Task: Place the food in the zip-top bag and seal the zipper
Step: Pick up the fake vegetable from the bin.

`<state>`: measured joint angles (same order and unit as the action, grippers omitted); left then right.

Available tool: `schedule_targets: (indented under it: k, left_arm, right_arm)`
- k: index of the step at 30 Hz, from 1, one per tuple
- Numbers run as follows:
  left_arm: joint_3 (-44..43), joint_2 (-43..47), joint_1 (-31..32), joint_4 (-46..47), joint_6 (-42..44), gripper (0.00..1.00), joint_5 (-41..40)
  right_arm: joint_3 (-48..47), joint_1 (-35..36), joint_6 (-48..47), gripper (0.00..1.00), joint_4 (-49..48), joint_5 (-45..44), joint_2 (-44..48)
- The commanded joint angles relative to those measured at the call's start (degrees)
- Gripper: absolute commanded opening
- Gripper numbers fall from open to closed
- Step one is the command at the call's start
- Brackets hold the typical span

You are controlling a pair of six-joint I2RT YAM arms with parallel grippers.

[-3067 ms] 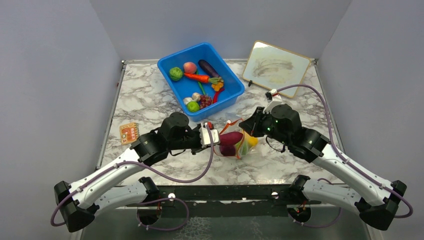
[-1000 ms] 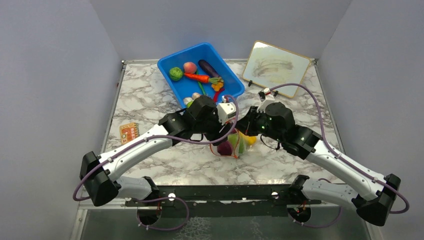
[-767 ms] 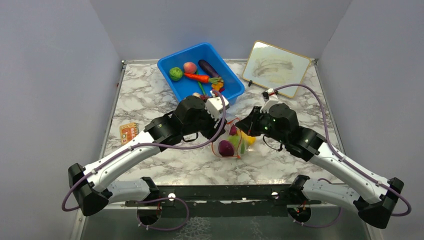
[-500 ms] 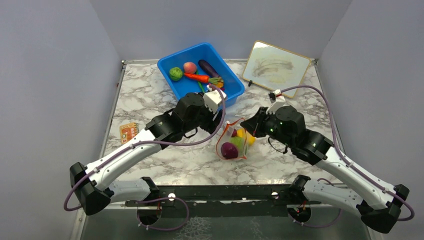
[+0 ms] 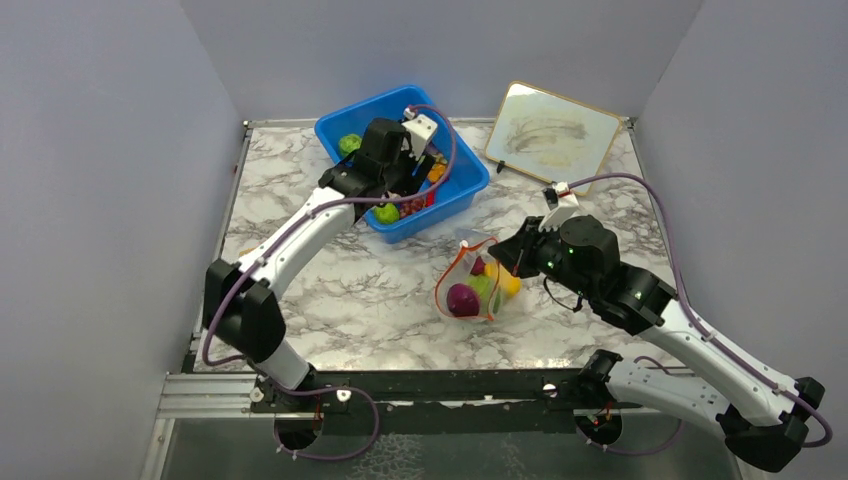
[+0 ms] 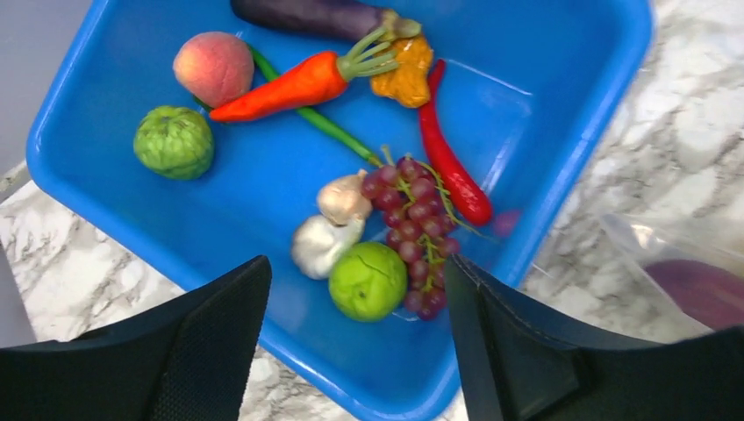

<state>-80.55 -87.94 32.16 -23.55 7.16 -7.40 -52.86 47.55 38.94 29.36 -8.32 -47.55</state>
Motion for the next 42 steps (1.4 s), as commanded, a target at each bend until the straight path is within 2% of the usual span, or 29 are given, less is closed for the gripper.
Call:
schedule_targets:
  k: [1, 5, 19, 29, 42]
  left_arm:
    - [-7.3, -8.47, -3.9, 0.81, 3.9, 0.79, -2.65]
    - [-14.39, -17.42, -6.19, 0.29, 6.42, 0.86, -6.74]
    - [-35.55, -40.6, -11.57, 0.29, 16.64, 0.82, -18.5]
    - [-40.6, -47.63, -15.11, 0.37, 17.24, 0.85, -17.51]
    - [-43.11, -53.12, -17.54, 0.65, 17.01, 0.85, -15.72]
  right_arm:
    - [-0.66, 0.0, -0.97, 0.01, -1.01, -1.15, 0.97]
    - [-0.99, 0.0, -0.81, 0.01, -0.42, -1.19, 1.13]
    - [-3.61, 0.0, -0.2, 0.01, 1.03, -0.38, -1.55]
    - [-3.99, 0.0, 0.26, 0.01, 1.58, -0.99, -2.34]
    - [-4.71, 0.0, -0.44, 0.01, 1.75, -2.45, -3.24]
